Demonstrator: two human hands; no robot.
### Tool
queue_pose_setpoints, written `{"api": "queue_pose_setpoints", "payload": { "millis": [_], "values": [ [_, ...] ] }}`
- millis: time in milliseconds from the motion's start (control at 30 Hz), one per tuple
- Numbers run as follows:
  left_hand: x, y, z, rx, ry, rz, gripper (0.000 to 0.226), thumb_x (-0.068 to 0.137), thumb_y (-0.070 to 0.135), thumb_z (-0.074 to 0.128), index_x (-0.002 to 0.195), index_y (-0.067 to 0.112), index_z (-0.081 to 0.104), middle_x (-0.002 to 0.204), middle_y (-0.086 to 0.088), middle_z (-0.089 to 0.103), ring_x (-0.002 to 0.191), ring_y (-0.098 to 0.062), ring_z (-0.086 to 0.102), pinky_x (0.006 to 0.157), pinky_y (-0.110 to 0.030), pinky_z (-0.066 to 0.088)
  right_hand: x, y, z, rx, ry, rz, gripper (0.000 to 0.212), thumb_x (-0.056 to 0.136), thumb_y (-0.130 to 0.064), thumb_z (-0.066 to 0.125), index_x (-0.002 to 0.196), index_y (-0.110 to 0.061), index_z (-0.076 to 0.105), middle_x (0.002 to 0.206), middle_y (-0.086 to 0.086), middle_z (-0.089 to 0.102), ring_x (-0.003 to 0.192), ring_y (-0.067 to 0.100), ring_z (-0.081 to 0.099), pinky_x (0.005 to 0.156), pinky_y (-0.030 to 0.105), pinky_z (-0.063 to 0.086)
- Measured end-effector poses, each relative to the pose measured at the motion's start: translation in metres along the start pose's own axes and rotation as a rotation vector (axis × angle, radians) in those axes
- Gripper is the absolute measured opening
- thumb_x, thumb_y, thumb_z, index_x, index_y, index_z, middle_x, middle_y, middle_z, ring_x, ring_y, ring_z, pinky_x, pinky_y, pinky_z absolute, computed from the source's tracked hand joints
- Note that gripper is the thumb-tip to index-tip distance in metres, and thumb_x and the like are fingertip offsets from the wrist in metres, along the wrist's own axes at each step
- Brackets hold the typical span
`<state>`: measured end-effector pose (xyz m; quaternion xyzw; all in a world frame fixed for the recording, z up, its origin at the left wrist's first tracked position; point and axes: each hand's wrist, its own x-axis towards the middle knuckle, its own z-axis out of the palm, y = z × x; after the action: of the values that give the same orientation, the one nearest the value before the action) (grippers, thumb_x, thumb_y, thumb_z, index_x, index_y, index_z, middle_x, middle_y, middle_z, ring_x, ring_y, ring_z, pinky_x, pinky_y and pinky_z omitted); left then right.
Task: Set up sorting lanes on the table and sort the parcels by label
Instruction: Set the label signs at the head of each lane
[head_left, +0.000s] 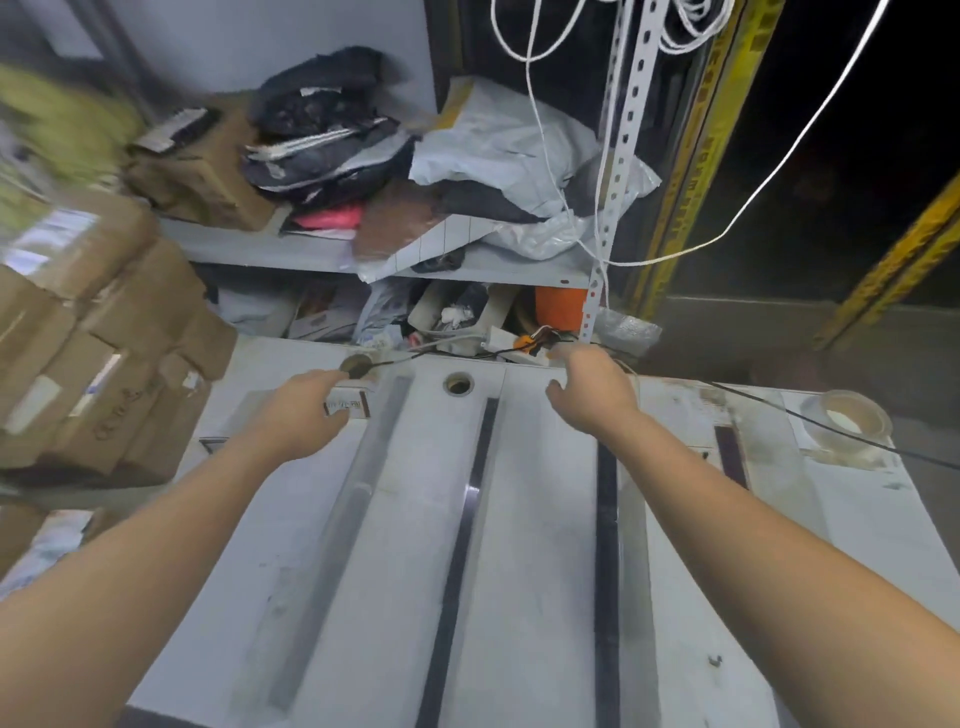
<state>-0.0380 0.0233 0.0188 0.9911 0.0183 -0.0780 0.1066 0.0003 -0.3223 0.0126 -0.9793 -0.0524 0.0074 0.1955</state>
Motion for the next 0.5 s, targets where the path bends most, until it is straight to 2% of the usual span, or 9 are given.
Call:
{"api": "queue_pose_setpoints", "payload": {
  "millis": [100, 233, 367, 433, 500],
  "values": [
    [0.003, -0.062, -0.006, -0.008, -0.009, -0.030, 0.053, 0.093, 0.012, 0.054, 0.145, 0.014, 0.043, 0.148, -0.008, 0.046, 0.133, -0.030, 0.044, 0.107, -0.041, 0.039, 0.006, -0.078, 0.021, -0.008, -0.017, -0.110, 0.041, 0.089, -0.020, 0.059, 0.130, -0.016, 0.059, 0.130, 0.009, 0.060, 0.119, 0.031, 0.055, 0.090, 0.039, 0.049],
    [0.004, -0.156, -0.011, 0.065, -0.060, -0.052, 0.060, 0.090, -0.001, 0.050, 0.147, 0.015, 0.040, 0.147, -0.009, 0.045, 0.131, -0.029, 0.044, 0.100, -0.041, 0.044, 0.015, -0.176, 0.065, 0.015, -0.058, -0.196, 0.039, 0.090, -0.022, 0.057, 0.128, -0.018, 0.061, 0.129, 0.006, 0.063, 0.120, 0.026, 0.056, 0.091, 0.040, 0.051],
    [0.005, -0.236, -0.003, 0.065, -0.118, -0.049, 0.059, 0.091, 0.000, 0.052, 0.146, 0.016, 0.041, 0.143, -0.007, 0.048, 0.128, -0.028, 0.048, 0.093, -0.037, 0.048, 0.020, -0.257, 0.115, 0.012, -0.141, -0.201, 0.038, 0.088, -0.021, 0.058, 0.125, -0.019, 0.062, 0.124, 0.002, 0.064, 0.116, 0.025, 0.056, 0.087, 0.039, 0.051],
    [0.005, -0.263, 0.007, 0.039, -0.153, -0.031, 0.056, 0.091, 0.001, 0.054, 0.144, 0.015, 0.045, 0.138, -0.008, 0.050, 0.123, -0.029, 0.051, 0.093, -0.040, 0.049, 0.021, -0.289, 0.139, 0.038, -0.184, -0.198, 0.038, 0.088, -0.022, 0.059, 0.125, -0.018, 0.063, 0.125, 0.003, 0.064, 0.116, 0.025, 0.057, 0.091, 0.040, 0.051],
    [0.007, -0.278, 0.022, 0.036, -0.185, 0.027, 0.048, 0.090, 0.002, 0.056, 0.136, 0.013, 0.051, 0.128, -0.009, 0.052, 0.114, -0.030, 0.055, 0.086, -0.039, 0.050, 0.019, -0.312, 0.159, 0.081, -0.224, -0.192, 0.037, 0.089, -0.022, 0.061, 0.125, -0.017, 0.064, 0.126, 0.001, 0.065, 0.117, 0.022, 0.058, 0.095, 0.038, 0.050]
  ]
}}
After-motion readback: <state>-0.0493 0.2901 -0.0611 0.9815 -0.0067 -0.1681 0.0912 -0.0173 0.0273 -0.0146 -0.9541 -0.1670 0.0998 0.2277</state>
